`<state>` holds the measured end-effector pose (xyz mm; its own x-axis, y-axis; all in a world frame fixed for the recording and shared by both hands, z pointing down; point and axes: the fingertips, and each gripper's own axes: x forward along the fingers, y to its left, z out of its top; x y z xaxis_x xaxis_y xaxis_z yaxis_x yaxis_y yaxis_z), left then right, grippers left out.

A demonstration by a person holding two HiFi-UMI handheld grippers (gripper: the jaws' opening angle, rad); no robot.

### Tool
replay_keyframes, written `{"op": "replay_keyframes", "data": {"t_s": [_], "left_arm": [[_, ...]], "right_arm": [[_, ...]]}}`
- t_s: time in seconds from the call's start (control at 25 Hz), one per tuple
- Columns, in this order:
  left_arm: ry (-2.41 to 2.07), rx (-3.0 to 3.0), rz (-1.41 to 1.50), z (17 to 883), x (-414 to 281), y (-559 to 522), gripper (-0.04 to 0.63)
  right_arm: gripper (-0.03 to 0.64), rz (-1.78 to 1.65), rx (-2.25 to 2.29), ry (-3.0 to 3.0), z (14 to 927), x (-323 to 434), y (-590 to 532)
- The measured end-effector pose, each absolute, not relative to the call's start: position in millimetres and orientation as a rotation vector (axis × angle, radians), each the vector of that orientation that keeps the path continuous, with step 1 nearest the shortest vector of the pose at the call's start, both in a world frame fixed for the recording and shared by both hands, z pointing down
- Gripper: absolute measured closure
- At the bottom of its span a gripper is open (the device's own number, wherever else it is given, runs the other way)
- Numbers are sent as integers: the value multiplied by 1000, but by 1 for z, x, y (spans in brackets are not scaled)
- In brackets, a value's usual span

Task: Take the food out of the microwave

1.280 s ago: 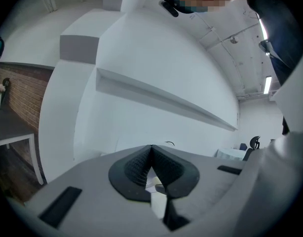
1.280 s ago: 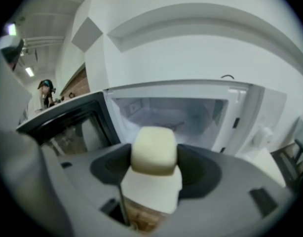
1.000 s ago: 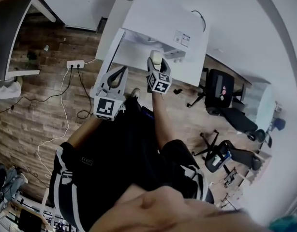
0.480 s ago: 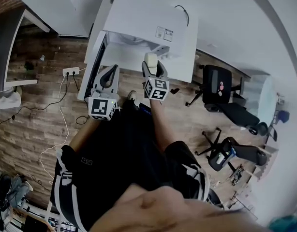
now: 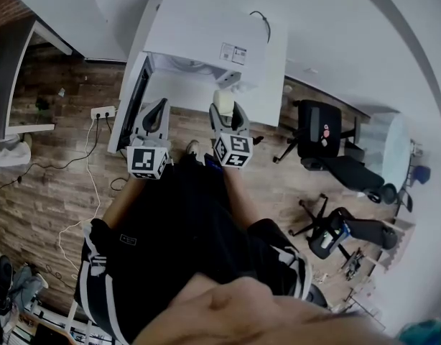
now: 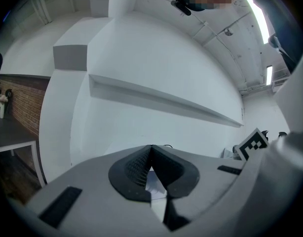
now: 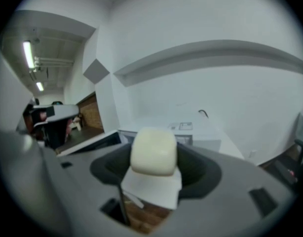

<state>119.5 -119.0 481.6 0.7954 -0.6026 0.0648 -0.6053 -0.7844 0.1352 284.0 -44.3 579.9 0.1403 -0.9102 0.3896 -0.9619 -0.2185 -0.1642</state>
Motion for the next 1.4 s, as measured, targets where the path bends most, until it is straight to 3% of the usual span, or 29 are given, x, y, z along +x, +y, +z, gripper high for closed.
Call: {"op": "replay_keyframes", "data": {"t_s": [0.52, 1.4], "left_arm": [[-932, 2865, 56, 491, 131, -114, 565], [-905, 2875, 65, 493, 133, -112, 565]], "right_arm": [[319, 500, 2268, -1991, 524, 261, -11], [319, 478, 2259, -2017, 518, 246, -7]]}}
